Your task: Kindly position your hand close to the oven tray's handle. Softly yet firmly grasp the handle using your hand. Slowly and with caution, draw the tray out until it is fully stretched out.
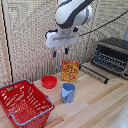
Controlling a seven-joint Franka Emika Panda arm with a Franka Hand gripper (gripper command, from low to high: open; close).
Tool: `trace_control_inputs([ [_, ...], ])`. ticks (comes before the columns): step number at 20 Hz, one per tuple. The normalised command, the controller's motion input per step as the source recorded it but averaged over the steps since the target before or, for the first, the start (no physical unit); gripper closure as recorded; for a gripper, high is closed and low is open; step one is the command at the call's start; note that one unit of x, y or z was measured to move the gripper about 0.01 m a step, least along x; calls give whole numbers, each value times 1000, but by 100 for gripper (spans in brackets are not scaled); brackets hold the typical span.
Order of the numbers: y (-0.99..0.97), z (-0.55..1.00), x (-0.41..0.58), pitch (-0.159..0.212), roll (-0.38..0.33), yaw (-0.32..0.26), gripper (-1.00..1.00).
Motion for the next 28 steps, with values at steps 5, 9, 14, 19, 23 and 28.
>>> trace_control_inputs([
  [5, 47, -10, -62, -20, -311, 154, -100],
  [9, -91, 0, -85, -29, -359, 172, -100],
  [14, -90, 0, -83, -28, -359, 171, -100],
  [19, -86, 2, -65, -32, -356, 170, -100],
  [23, -109, 55, -33, -49, -340, 159, -100],
  [28, -193, 107, -20, -81, -319, 139, -100],
])
